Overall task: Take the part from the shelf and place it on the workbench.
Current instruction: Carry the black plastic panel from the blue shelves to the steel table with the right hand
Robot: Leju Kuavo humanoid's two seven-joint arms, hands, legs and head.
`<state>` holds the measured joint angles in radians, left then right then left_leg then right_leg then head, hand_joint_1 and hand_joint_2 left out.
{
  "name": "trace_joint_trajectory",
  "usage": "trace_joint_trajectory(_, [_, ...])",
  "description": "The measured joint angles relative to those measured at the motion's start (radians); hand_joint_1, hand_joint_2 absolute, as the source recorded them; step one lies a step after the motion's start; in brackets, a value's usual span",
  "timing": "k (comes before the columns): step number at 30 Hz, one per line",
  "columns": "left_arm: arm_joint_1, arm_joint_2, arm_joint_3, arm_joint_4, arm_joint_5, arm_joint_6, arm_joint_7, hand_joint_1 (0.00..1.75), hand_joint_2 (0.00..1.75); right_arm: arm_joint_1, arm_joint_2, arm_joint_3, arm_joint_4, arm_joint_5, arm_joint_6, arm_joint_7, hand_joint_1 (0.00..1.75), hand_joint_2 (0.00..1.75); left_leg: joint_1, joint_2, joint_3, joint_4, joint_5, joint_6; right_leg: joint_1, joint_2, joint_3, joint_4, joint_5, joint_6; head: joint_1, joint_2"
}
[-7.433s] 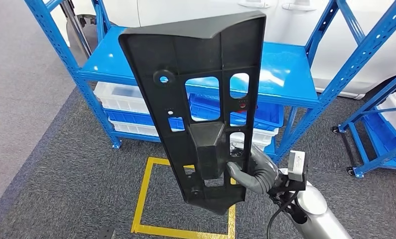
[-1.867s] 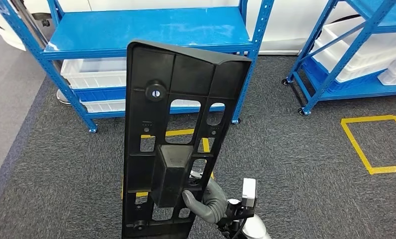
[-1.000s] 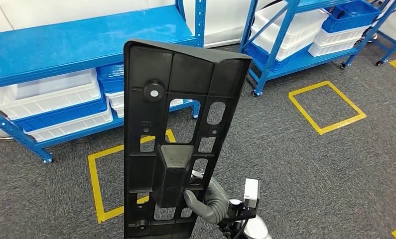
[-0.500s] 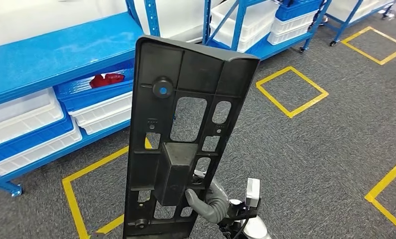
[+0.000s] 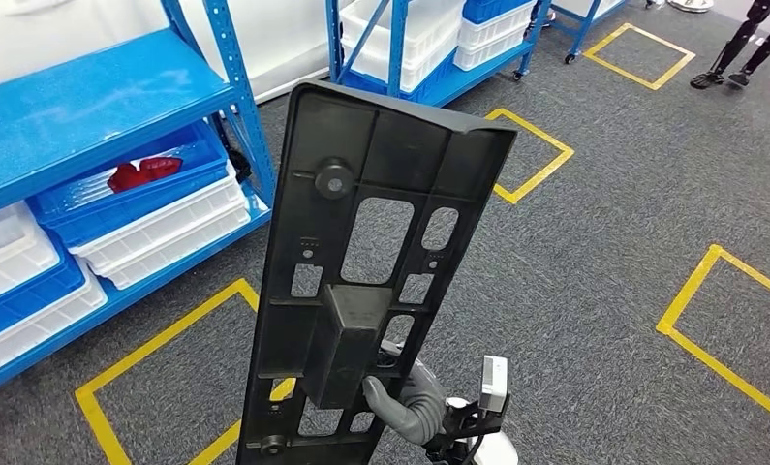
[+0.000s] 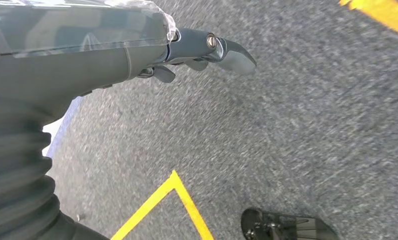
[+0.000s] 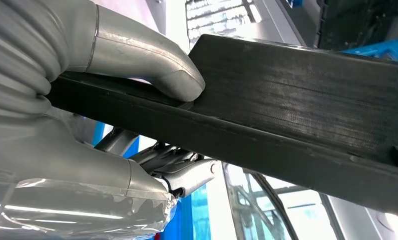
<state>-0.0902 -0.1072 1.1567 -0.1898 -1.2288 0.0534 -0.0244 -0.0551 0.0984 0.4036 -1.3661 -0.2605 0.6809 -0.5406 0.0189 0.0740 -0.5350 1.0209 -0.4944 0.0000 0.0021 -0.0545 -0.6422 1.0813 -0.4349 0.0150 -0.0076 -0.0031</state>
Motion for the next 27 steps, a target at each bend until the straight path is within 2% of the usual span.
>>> trace_joint_trajectory(1, [0.0, 0.0, 0.0, 0.0, -0.001, 0.0, 0.0, 0.0, 1.75, 0.0, 0.0, 0.0, 0.0, 0.0, 0.0, 0.0, 1.75, 1.75, -0.002, 0.009, 0.003, -0.001, -0.003, -0.004, 0.006, -0.013, 0.018, -0.035, 0.005, -0.008, 0.0, 0.0])
trace_joint_trajectory(2, [0.0, 0.0, 0.0, 0.0, -0.002, 0.0, -0.002, 0.0, 1.75, 0.0, 0.0, 0.0, 0.0, 0.0, 0.0, -0.001, 1.75, 1.75, -0.003, 0.019, 0.006, -0.003, -0.006, -0.009, 0.011, -0.016, 0.022, -0.047, 0.001, -0.014, 0.0, 0.0])
trace_joint_trajectory(4, [-0.001, 0.0, -0.002, 0.0, -0.006, -0.001, -0.013, 0.0, 1.75, 0.003, 0.001, 0.0, 0.0, 0.0, 0.0, -0.001, 1.75, 1.75, -0.004, 0.037, 0.016, -0.009, -0.011, -0.019, 0.009, 0.009, 0.025, -0.058, 0.004, -0.026, 0.0, 0.0])
trace_joint_trajectory(5, [-0.003, 0.0, -0.004, -0.001, -0.008, -0.002, -0.024, 0.0, 1.75, 0.004, 0.002, 0.0, 0.001, -0.001, 0.0, -0.001, 1.75, 1.75, -0.003, 0.027, 0.018, -0.003, -0.019, -0.023, 0.005, 0.021, 0.032, -0.069, 0.008, -0.032, 0.0, 0.0])
trace_joint_trajectory(6, [-0.004, 0.001, -0.005, -0.001, -0.009, -0.003, -0.036, 0.0, 1.75, 0.005, 0.005, 0.001, 0.002, -0.002, 0.0, -0.002, 1.75, 1.75, -0.002, 0.006, 0.011, 0.02, -0.035, -0.027, 0.002, 0.032, 0.039, -0.079, 0.012, -0.037, 0.0, 0.0])
trace_joint_trajectory(7, [-0.004, 0.001, -0.007, -0.001, -0.009, -0.004, -0.047, 0.0, 1.75, 0.005, 0.009, 0.002, 0.004, -0.002, 0.0, -0.002, 1.75, 1.75, 0.0, -0.022, -0.008, 0.065, -0.061, -0.029, -0.001, 0.042, 0.046, -0.087, 0.014, -0.042, 0.0, 0.0])
trace_joint_trajectory(8, [-0.003, 0.001, -0.009, -0.001, -0.009, -0.004, -0.057, 0.0, 1.75, 0.005, 0.013, 0.005, 0.006, -0.003, 0.0, -0.002, 1.75, 1.75, 0.001, -0.048, -0.039, 0.13, -0.092, -0.031, 0.0, 0.053, 0.049, -0.089, 0.014, -0.046, 0.0, 0.0])
trace_joint_trajectory(9, [0.0, 0.002, -0.01, -0.001, -0.01, -0.005, -0.064, 0.0, 1.75, 0.007, 0.017, 0.007, 0.008, -0.004, 0.0, -0.002, 1.75, 1.75, 0.002, -0.061, -0.075, 0.199, -0.119, -0.034, 0.002, 0.065, 0.049, -0.088, 0.013, -0.048, 0.0, 0.0])
trace_joint_trajectory(10, [0.002, 0.003, -0.012, -0.001, -0.012, -0.006, -0.069, 0.0, 1.75, 0.01, 0.02, 0.01, 0.011, -0.005, 0.0, -0.002, 1.75, 1.75, 0.002, -0.066, -0.105, 0.251, -0.132, -0.036, 0.002, 0.08, 0.05, -0.087, 0.011, -0.049, 0.0, 0.0])
trace_joint_trajectory(11, [0.004, 0.004, -0.015, -0.002, -0.015, -0.006, -0.072, 0.0, 1.75, 0.013, 0.021, 0.011, 0.015, -0.006, 0.0, -0.004, 1.75, 1.75, 0.003, -0.067, -0.121, 0.269, -0.123, -0.039, 0.002, 0.095, 0.051, -0.085, 0.009, -0.048, 0.0, 0.0])
trace_joint_trajectory(12, [0.006, 0.006, -0.018, -0.002, -0.019, -0.006, -0.073, 0.0, 1.75, 0.016, 0.021, 0.012, 0.018, -0.007, -0.001, -0.006, 1.75, 1.75, 0.004, -0.069, -0.119, 0.246, -0.094, -0.042, 0.0, 0.11, 0.053, -0.081, 0.006, -0.046, 0.0, 0.0])
trace_joint_trajectory(13, [0.006, 0.006, -0.021, -0.002, -0.023, -0.006, -0.072, 0.0, 1.75, 0.019, 0.021, 0.012, 0.022, -0.008, -0.003, -0.011, 1.75, 1.75, 0.007, -0.076, -0.099, 0.188, -0.051, -0.044, -0.002, 0.124, 0.054, -0.075, 0.002, -0.041, 0.0, 0.0])
trace_joint_trajectory(14, [0.007, 0.007, -0.023, -0.002, -0.028, -0.007, -0.07, 0.0, 1.75, 0.02, 0.021, 0.012, 0.025, -0.009, -0.004, -0.016, 1.75, 1.75, 0.011, -0.098, -0.073, 0.124, -0.016, -0.047, -0.004, 0.137, 0.054, -0.067, -0.004, -0.036, 0.0, 0.0])
trace_joint_trajectory(15, [0.007, 0.007, -0.026, -0.002, -0.032, -0.008, -0.066, 0.0, 1.75, 0.022, 0.021, 0.011, 0.026, -0.008, -0.006, -0.02, 1.75, 1.75, 0.015, -0.121, -0.051, 0.067, 0.006, -0.047, -0.004, 0.15, 0.05, -0.056, -0.01, -0.03, 0.0, 0.0])
trace_joint_trajectory(16, [0.008, 0.007, -0.028, -0.002, -0.036, -0.01, -0.062, 0.0, 1.75, 0.024, 0.021, 0.01, 0.027, -0.008, -0.007, -0.023, 1.75, 1.75, 0.018, -0.14, -0.037, 0.032, 0.015, -0.044, -0.005, 0.161, 0.045, -0.047, -0.014, -0.023, 0.0, 0.0])
trace_joint_trajectory(17, [0.008, 0.007, -0.03, -0.002, -0.04, -0.013, -0.058, 0.0, 1.75, 0.029, 0.021, 0.008, 0.027, -0.006, -0.008, -0.025, 1.75, 1.75, 0.017, -0.151, -0.032, 0.022, 0.011, -0.039, -0.005, 0.171, 0.039, -0.042, -0.015, -0.017, 0.0, 0.0])
trace_joint_trajectory(19, [0.007, 0.007, -0.039, -0.002, -0.051, -0.02, -0.054, 0.0, 1.75, 0.042, 0.021, 0.001, 0.023, 0.006, -0.012, -0.024, 1.75, 1.75, 0.015, -0.134, -0.03, 0.018, 0.011, -0.024, -0.007, 0.188, 0.032, -0.041, -0.013, -0.006, 0.0, 0.0])
trace_joint_trajectory(20, [0.005, 0.007, -0.045, -0.002, -0.057, -0.022, -0.053, 0.0, 1.75, 0.05, 0.02, -0.003, 0.018, 0.013, -0.014, -0.023, 1.75, 1.75, 0.015, -0.124, -0.028, 0.016, 0.012, -0.016, -0.007, 0.179, 0.028, -0.035, -0.017, -0.001, 0.0, 0.0])
trace_joint_trajectory(21, [0.003, 0.007, -0.05, -0.002, -0.062, -0.024, -0.052, 0.0, 1.75, 0.055, 0.019, -0.007, 0.012, 0.021, -0.017, -0.021, 1.75, 1.75, 0.016, -0.112, -0.025, 0.013, 0.013, -0.009, -0.006, 0.156, 0.018, -0.013, -0.029, 0.004, 0.0, 0.0])
trace_joint_trajectory(23, [-0.002, 0.007, -0.06, -0.002, -0.069, -0.024, -0.053, 0.0, 1.75, 0.061, 0.016, -0.01, -0.005, 0.031, -0.023, -0.019, 1.75, 1.75, 0.013, -0.086, -0.021, 0.01, 0.011, 0.001, -0.006, 0.093, -0.036, 0.092, -0.08, 0.012, 0.0, 0.0])
trace_joint_trajectory(25, [-0.01, 0.007, -0.069, -0.002, -0.072, -0.024, -0.062, 0.0, 1.75, 0.07, 0.01, -0.015, -0.017, 0.038, -0.033, -0.018, 1.75, 1.75, 0.007, -0.057, -0.02, 0.01, 0.007, 0.006, -0.009, 0.065, -0.108, 0.22, -0.124, 0.017, 0.0, 0.0])
trace_joint_trajectory(26, [-0.017, 0.006, -0.074, -0.002, -0.074, -0.025, -0.068, 0.0, 1.75, 0.076, 0.005, -0.018, -0.022, 0.04, -0.039, -0.018, 1.75, 1.75, 0.006, -0.044, -0.019, 0.01, 0.006, 0.006, -0.01, 0.061, -0.125, 0.246, -0.123, 0.017, 0.0, 0.0])
trace_joint_trajectory(27, [-0.028, 0.005, -0.077, -0.002, -0.076, -0.027, -0.073, 0.0, 1.75, 0.081, -0.001, -0.022, -0.026, 0.041, -0.045, -0.02, 1.75, 1.75, 0.005, -0.033, -0.017, 0.01, 0.004, 0.006, -0.009, 0.058, -0.121, 0.233, -0.103, 0.015, 0.0, 0.0])
